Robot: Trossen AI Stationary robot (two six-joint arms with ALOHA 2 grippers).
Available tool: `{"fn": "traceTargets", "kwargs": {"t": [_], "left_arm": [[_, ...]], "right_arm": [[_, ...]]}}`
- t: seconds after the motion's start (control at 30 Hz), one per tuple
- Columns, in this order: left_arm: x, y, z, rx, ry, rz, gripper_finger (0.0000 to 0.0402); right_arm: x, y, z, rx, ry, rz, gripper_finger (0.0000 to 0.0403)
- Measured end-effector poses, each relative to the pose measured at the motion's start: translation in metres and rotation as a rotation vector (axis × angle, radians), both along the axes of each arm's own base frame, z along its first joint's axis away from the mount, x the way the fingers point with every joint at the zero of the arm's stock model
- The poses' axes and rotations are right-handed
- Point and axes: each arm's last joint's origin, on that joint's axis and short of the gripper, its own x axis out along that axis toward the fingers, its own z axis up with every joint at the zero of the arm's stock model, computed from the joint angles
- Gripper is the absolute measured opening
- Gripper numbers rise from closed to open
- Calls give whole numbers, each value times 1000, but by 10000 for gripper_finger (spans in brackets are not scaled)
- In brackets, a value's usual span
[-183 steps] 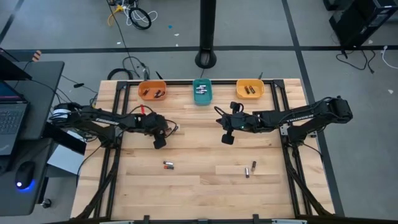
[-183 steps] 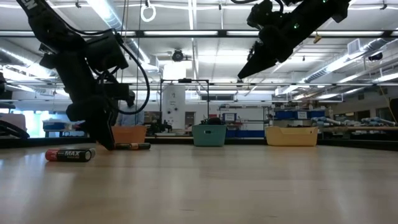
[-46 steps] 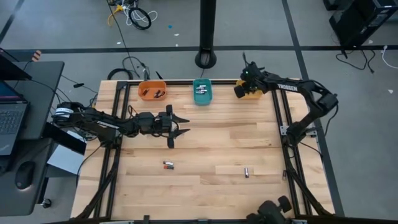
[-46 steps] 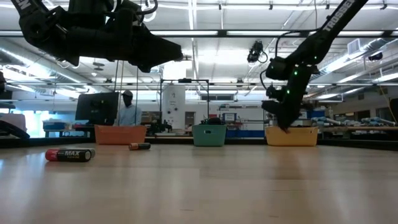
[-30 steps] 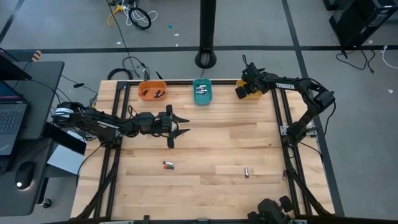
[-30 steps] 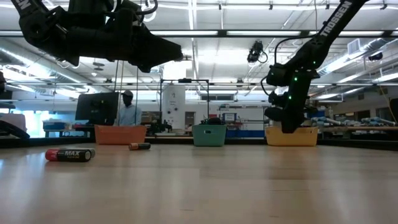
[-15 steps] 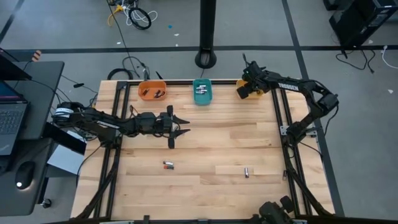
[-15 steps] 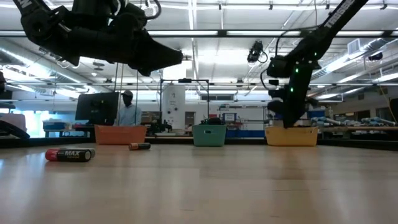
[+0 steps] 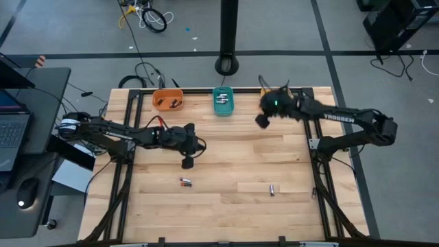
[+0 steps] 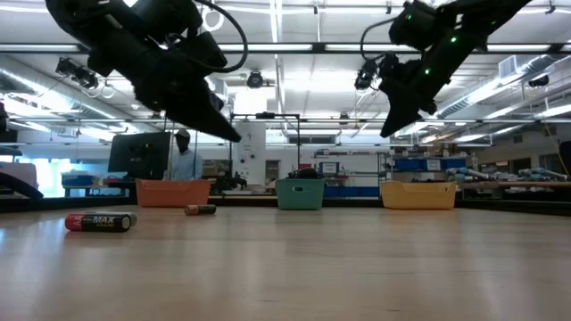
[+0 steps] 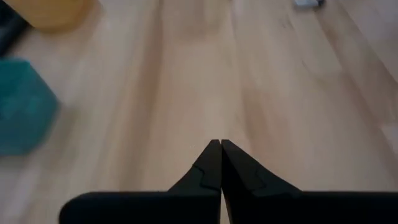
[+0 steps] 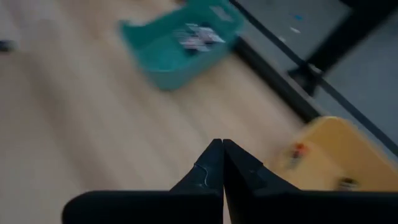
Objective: Sort batteries
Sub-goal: Put the brown-black battery in the orange bin
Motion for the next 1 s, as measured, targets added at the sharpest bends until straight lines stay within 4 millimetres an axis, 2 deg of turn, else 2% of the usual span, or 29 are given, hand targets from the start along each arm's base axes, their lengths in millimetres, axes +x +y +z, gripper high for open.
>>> {"fn": "traceTargets", "kwargs": {"t": [0.17, 0.4, 0.7, 0.83, 1.0], "left_arm": [[-6, -11, -8, -81, 101, 11, 11], [-7, -30, -8, -89, 111, -21, 11], [-6, -31, -7, -66, 44, 46, 10], [-8, -31, -12, -71, 4, 44, 10], [-14, -30, -21, -77, -39, 44, 10]], "right_arm": [[9, 42, -3, 11, -88, 87, 17], [11, 103, -5, 139, -99, 204, 10], [-20, 170, -21, 468, 54, 88, 17], [-36, 191, -26, 595, 163, 59, 16], [-57, 210, -34, 666, 406, 119, 36]]}}
